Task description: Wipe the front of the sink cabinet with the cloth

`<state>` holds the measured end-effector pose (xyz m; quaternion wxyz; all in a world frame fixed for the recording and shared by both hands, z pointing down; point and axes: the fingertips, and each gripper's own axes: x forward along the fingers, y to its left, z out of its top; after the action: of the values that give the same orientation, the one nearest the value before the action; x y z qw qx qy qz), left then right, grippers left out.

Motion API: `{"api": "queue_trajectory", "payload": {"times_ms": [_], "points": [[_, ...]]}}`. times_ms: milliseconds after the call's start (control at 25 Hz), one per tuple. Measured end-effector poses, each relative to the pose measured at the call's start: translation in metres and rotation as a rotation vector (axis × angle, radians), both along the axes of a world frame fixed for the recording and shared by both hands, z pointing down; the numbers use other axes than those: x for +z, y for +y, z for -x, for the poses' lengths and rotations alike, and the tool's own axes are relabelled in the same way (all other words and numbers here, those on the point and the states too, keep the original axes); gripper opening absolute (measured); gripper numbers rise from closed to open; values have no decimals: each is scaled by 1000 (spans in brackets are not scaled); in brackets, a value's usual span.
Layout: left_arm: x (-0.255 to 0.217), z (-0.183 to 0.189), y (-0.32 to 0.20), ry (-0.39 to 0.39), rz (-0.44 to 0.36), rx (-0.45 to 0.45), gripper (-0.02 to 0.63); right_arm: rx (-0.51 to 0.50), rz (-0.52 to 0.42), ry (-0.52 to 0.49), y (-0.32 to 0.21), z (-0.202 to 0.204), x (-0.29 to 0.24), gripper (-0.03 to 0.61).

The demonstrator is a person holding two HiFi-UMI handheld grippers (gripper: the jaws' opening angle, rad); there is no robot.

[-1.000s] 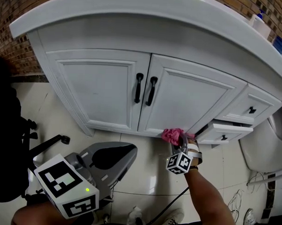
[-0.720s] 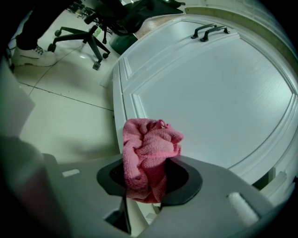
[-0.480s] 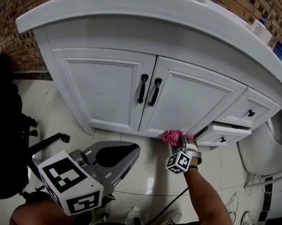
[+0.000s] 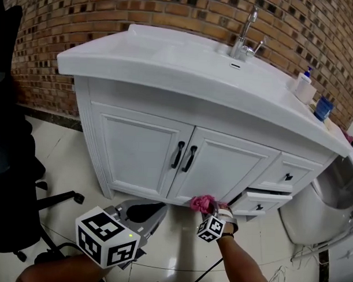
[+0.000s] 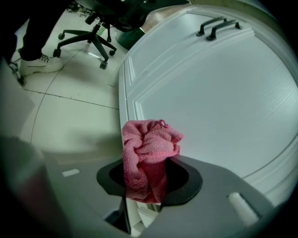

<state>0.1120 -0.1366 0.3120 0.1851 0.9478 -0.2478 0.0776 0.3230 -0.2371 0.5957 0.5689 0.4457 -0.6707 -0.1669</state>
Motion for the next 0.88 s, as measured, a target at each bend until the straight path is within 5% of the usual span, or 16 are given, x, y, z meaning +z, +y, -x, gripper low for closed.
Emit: {"api": "queue_trajectory", "payload": {"times_ms": [320, 560, 880], "points": [[-14, 18, 5, 47, 8, -8, 3, -172, -376, -64, 11, 81, -178, 153], [-26, 10, 11, 87, -6, 7, 3, -140, -677, -145, 13, 91, -317, 153], [-30, 15, 5, 110, -6, -3, 3, -60, -817, -49, -16, 82, -383, 153]]}}
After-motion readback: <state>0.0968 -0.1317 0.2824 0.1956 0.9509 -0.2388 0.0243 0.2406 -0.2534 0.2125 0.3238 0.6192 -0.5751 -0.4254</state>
